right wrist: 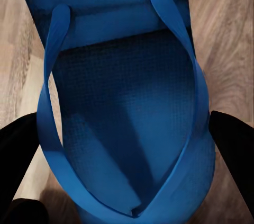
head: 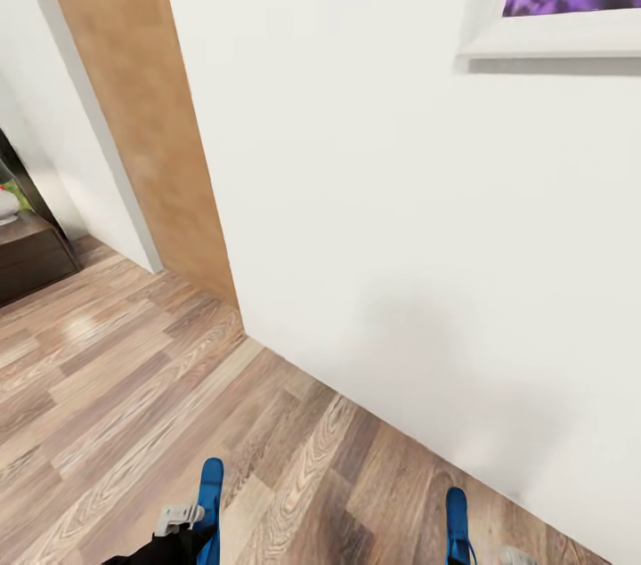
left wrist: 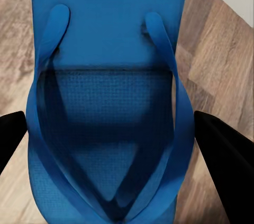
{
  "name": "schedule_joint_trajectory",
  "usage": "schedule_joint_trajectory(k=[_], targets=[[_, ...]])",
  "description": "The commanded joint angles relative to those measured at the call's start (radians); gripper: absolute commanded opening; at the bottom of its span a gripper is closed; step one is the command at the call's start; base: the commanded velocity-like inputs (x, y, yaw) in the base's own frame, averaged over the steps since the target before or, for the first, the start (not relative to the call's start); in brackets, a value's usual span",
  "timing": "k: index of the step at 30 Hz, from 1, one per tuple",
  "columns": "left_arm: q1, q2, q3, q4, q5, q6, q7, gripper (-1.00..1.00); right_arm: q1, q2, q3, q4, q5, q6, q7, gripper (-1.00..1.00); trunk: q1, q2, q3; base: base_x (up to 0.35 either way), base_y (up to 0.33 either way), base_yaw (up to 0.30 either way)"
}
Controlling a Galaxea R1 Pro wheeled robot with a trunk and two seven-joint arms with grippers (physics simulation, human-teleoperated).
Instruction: In the bedroom, move the book from the bed onto either nightstand, and place the two sandals side by side next to the bed.
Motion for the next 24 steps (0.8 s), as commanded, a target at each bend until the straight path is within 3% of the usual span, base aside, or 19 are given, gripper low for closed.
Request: schedule_joint_trajectory(k=[1,11,24], targets=[[-0.001,-0.001,0.008,0.001,-0.010,-0.006,-0.005,-1.00,0.000,0.000,-0.008,-0.001,-0.003,0.011,0.007,-1.00,0.000,0.000,-0.001,0.281,0.000,0.211],[-0.001,-0.001,0.008,0.001,-0.010,-0.006,-0.005,-1.00,0.000,0.000,-0.007,-0.001,-0.003,0.011,0.007,-1.00,0.000,0.000,-0.001,0.296,0.000,0.058],[-0.001,-0.001,0.008,0.012,-0.012,-0.006,-0.005,-1.00,0.000,0.000,-0.007,-0.001,-0.003,0.010,0.007,-1.00,0.000,0.000,-0.001,0.020,0.000,0.245]])
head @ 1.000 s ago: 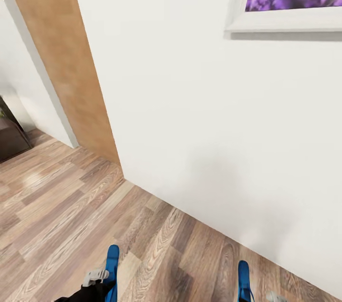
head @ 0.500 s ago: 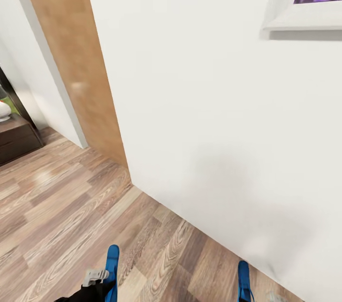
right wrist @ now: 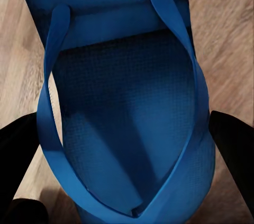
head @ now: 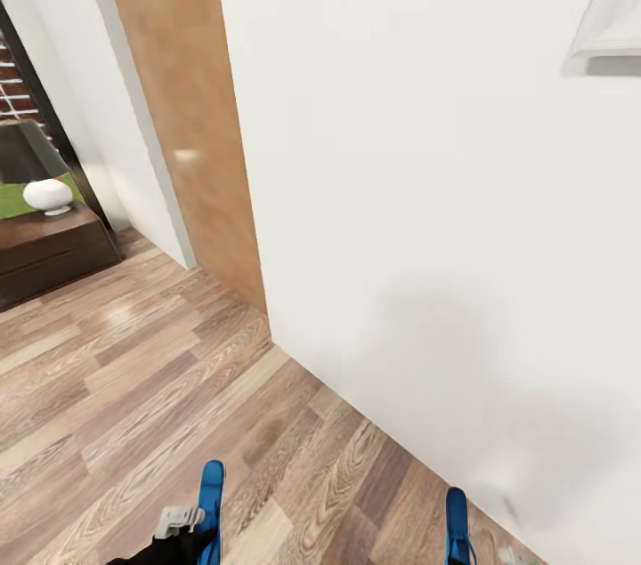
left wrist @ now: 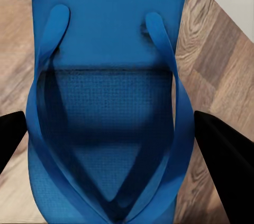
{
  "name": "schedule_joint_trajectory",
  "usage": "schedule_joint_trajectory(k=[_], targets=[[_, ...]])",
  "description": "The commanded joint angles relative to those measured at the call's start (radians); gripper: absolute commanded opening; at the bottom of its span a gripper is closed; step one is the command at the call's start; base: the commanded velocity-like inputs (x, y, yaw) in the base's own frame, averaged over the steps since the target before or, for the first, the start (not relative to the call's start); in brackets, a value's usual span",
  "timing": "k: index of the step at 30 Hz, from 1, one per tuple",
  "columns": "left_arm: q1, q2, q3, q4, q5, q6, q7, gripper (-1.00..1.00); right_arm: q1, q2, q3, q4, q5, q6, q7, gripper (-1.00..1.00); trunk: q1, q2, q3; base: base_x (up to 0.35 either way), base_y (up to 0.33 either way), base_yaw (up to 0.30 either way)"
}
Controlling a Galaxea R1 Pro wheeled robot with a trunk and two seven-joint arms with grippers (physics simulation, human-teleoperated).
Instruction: In the bedroom, move the book from the bed onto either nightstand, and place the two sandals side by side next to the bed.
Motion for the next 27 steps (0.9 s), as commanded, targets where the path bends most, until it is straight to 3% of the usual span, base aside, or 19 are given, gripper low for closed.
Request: schedule_joint_trajectory(k=[1,27], targets=[[-0.001,-0.001,0.008,0.001,-0.011,-0.005,-0.004,-1.00,0.000,0.000,-0.007,-0.001,-0.003,0.011,0.007,-1.00,0.000,0.000,-0.001,0.000,0.000,0.267],[-0.001,-0.001,0.008,0.002,-0.011,-0.005,-0.004,-1.00,0.000,0.000,-0.008,-0.001,-0.003,0.011,0.007,-1.00,0.000,0.000,-0.001,0.000,0.000,0.267]])
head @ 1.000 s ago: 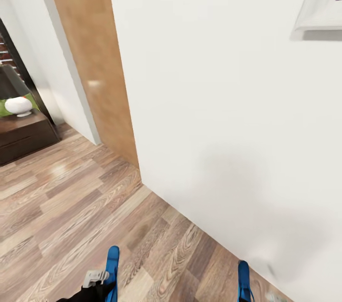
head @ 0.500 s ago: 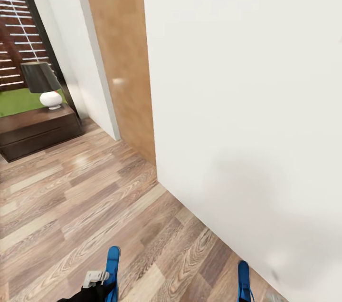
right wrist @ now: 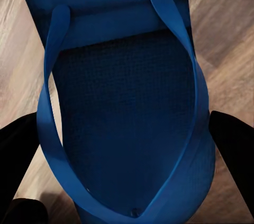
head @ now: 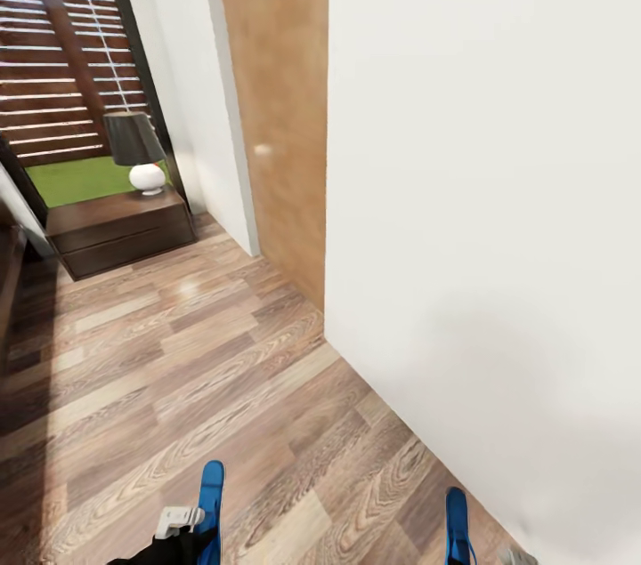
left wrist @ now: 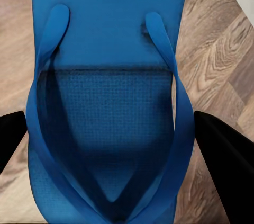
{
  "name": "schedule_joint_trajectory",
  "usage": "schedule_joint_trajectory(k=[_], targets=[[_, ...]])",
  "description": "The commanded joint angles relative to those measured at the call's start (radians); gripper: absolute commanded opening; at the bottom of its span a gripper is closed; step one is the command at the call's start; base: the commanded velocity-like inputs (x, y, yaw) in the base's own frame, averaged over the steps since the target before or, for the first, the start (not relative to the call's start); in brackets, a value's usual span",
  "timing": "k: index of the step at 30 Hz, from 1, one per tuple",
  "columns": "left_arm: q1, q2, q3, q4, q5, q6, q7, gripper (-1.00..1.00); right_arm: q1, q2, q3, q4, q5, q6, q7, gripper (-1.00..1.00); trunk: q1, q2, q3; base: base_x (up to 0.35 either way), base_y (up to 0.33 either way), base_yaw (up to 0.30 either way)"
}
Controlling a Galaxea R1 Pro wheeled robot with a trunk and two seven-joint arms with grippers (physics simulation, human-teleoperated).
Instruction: In the bedroom, move the book from the bed onto either nightstand, and place the two sandals side by side next to the bed.
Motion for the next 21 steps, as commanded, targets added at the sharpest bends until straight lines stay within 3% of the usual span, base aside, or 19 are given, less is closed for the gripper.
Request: schedule_joint_trajectory(k=[1,21], targets=[[-0.001,-0.001,0.008,0.001,-0.011,-0.005,-0.004,-1.00,0.000,0.001,-0.007,-0.001,-0.003,0.011,0.007,-1.00,0.000,0.000,-0.001,0.000,0.000,0.267],[-0.001,-0.001,0.008,0.001,-0.011,-0.005,-0.004,-1.00,0.000,0.001,-0.007,-0.001,-0.003,0.011,0.007,-1.00,0.000,0.000,-0.001,0.000,0.000,0.267]])
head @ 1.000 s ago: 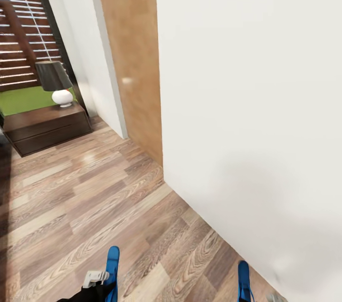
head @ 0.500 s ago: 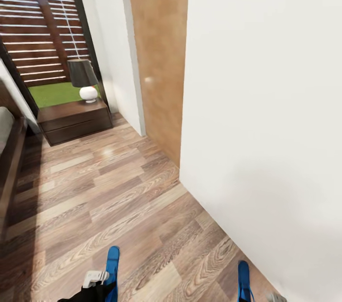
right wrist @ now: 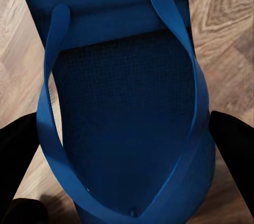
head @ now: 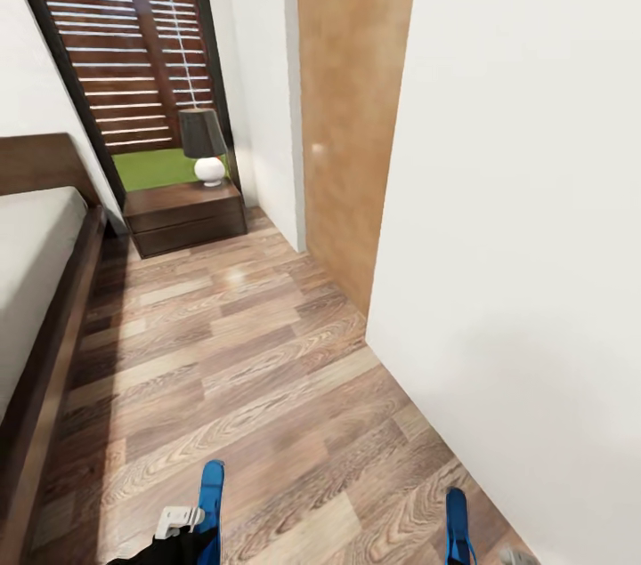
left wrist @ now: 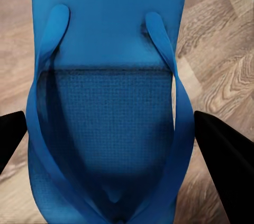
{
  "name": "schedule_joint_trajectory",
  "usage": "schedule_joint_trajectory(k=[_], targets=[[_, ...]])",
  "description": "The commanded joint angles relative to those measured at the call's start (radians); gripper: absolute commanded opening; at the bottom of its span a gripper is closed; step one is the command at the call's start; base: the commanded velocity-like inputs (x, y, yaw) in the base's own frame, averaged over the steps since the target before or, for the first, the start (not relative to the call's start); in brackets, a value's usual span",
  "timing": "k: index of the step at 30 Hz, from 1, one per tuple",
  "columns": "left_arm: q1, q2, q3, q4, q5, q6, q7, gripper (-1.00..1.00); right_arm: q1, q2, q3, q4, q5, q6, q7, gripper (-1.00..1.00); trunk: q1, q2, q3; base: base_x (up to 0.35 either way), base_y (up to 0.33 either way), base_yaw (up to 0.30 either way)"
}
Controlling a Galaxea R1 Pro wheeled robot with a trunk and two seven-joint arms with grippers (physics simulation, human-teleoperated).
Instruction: In the bedroom, move the book from the bed onto either nightstand, and place the two sandals side by side next to the bed.
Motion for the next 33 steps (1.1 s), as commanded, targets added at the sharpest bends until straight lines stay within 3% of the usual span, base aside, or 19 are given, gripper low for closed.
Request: schedule_joint_trajectory(k=[1,22,33], targets=[[-0.001,-0.001,0.008,0.001,-0.011,-0.005,-0.004,-1.00,0.000,0.001,-0.007,-0.001,-0.003,0.011,0.007,-1.00,0.000,0.000,-0.001,0.000,0.000,0.267],[-0.001,-0.001,0.008,0.001,-0.010,-0.005,-0.004,-1.00,0.000,0.001,-0.008,-0.001,-0.003,0.010,0.007,-1.00,0.000,0.000,-0.001,0.007,0.000,0.267],[-0.001,-0.001,0.008,0.001,-0.011,-0.005,-0.004,-1.00,0.000,0.001,-0.007,-0.001,-0.003,0.011,0.007,-1.00,0.000,0.000,-0.001,0.159,0.000,0.253]])
